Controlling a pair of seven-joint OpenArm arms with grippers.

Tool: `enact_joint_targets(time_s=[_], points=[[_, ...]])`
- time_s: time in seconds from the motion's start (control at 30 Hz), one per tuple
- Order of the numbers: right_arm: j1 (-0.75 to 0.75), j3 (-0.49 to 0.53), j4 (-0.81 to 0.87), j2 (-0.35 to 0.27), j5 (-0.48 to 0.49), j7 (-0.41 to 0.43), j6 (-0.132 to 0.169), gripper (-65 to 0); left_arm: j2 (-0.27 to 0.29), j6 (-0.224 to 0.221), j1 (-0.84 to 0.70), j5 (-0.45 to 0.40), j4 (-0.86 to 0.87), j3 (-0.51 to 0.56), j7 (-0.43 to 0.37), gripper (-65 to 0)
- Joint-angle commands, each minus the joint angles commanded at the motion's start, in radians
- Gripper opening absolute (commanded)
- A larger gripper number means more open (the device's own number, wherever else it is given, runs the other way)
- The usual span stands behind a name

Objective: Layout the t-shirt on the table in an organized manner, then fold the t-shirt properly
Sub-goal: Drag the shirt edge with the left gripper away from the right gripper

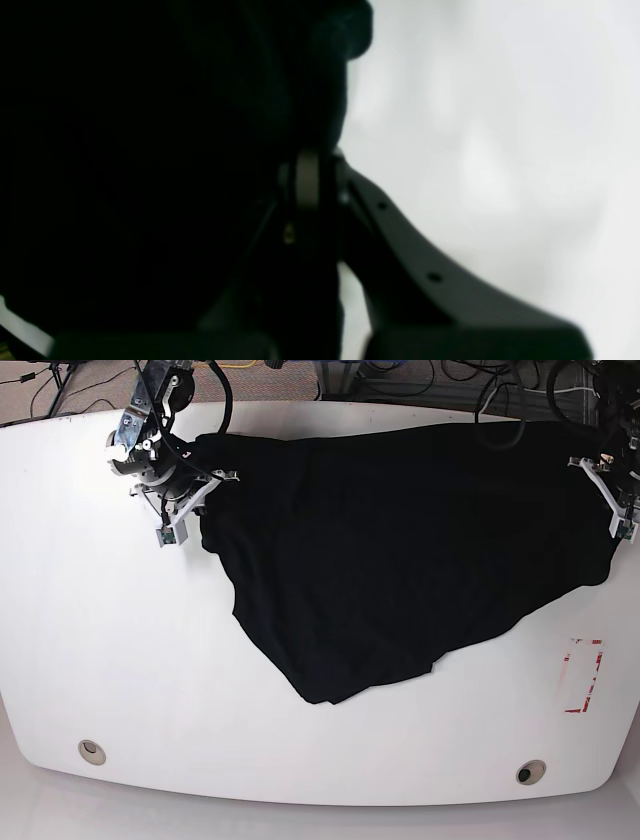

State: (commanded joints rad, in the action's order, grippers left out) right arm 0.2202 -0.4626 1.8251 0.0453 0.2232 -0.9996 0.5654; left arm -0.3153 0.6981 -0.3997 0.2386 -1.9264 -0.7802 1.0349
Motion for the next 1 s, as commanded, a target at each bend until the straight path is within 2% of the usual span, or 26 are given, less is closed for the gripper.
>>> enact_joint_targets(time_s=[0.17,0.33,0.6,0.77,1.0], points=[[-0.002,0.000,0.000,0.000,0.000,0.000,0.000,-62.6,0.002,0.000,-0.052,0.069,-0.035,-0.089,0.000,-51.4],[-0.005,0.000,0.000,0.000,0.000,0.000,0.000,-62.6,0.000,0.000,-0.086,0.141,-0.061,-0.137,0.000,-41.7],[-0.015,0.002,0.000,0.000,-0.002,-0.002,0.000,-62.6,-0.037,0.000,-0.138,0.258,-0.055,-0.210,0.000,-41.1],[-0.021,0.002,-0.002,-0.002,-0.002,-0.002,0.000,-62.6,-0.041,0.000,-0.129,0.241,-0.028,-0.196,0.000,-40.8],[-0.026,0.003,-0.002,0.003,-0.002,-0.002,0.000,-62.6,-0.034,0.000,-0.005,0.135,0.074,-0.061,0.000,-40.7]])
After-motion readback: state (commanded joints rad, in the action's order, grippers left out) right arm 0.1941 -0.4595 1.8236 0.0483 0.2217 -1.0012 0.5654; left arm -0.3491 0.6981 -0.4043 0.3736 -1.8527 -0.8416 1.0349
